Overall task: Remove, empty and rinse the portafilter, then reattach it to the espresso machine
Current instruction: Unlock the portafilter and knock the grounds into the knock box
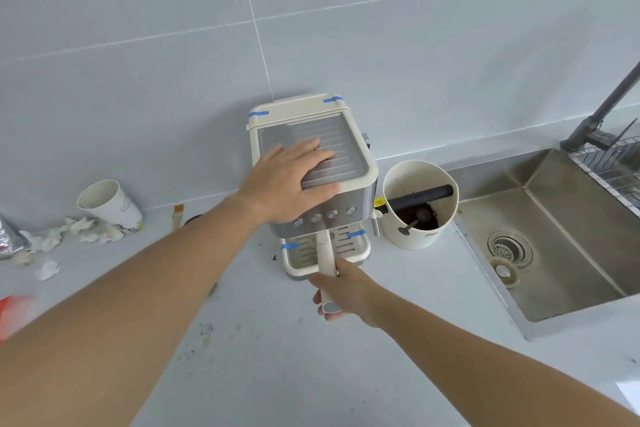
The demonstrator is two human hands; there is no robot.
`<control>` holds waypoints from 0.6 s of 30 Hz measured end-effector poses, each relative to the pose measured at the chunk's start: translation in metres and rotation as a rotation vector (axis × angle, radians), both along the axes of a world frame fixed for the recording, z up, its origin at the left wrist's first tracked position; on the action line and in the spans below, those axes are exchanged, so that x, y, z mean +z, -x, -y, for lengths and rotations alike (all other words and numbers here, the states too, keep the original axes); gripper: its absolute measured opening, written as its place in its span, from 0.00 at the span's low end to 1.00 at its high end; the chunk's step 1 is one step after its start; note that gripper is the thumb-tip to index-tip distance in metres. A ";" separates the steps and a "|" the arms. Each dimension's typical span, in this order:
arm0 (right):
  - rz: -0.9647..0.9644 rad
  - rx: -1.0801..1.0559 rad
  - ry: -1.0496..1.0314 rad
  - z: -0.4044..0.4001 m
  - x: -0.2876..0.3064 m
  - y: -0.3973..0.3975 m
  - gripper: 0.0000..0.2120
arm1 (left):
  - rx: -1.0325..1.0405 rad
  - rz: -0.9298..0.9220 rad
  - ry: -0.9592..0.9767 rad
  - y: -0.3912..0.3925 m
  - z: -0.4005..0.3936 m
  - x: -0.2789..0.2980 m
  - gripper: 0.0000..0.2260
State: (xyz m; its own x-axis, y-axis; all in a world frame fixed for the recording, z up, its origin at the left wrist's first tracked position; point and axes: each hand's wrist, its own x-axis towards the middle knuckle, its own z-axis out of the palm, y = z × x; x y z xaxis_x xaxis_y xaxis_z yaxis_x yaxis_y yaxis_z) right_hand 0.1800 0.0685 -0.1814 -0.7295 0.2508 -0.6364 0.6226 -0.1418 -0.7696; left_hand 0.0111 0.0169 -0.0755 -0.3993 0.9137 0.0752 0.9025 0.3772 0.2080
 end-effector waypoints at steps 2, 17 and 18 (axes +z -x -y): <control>-0.028 -0.087 0.107 0.006 -0.005 0.003 0.10 | 0.012 0.016 -0.001 0.000 0.000 -0.001 0.31; -0.085 -0.351 0.462 0.014 -0.029 0.015 0.15 | 0.074 0.085 -0.055 0.000 -0.001 -0.004 0.32; -0.082 -0.353 0.456 0.014 -0.029 0.015 0.15 | 0.075 0.092 -0.057 0.000 -0.001 -0.004 0.32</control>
